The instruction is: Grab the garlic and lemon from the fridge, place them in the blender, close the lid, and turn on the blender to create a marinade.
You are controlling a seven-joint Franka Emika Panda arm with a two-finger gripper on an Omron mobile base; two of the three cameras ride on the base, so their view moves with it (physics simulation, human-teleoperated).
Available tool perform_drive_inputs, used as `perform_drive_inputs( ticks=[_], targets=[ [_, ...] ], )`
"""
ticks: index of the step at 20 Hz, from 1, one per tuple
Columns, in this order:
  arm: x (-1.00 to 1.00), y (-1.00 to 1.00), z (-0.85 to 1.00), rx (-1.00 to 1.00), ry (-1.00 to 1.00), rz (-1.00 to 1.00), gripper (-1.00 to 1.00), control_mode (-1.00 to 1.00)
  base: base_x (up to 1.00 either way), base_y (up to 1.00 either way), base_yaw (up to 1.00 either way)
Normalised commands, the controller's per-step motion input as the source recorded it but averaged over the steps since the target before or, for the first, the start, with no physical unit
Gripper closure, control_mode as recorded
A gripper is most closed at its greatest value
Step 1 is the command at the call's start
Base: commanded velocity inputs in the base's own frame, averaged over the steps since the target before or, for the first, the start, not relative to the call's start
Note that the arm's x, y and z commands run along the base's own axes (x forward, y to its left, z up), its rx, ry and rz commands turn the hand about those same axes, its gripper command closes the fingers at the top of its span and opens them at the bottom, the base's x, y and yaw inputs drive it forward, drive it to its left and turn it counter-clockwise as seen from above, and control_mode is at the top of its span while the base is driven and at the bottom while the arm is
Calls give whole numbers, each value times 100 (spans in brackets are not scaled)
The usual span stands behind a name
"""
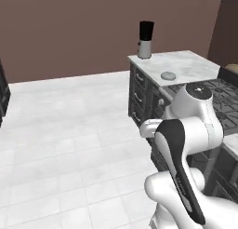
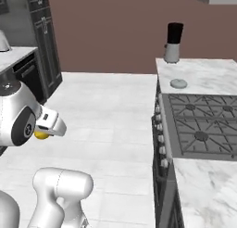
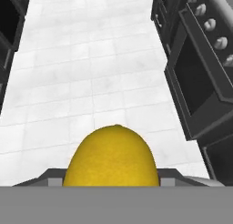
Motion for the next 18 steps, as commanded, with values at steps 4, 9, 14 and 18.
perform_drive_inputs(
  ticks=[4,9,14,18],
  targets=[
    [0,0,0,0,0,0,100,100,100,75,-42],
    [0,0,0,0,0,0,100,100,97,83,-43],
    [0,0,0,0,0,0,100,100,98,83,-45],
    [0,0,0,0,0,0,100,100,100,78,-45]
  ],
)
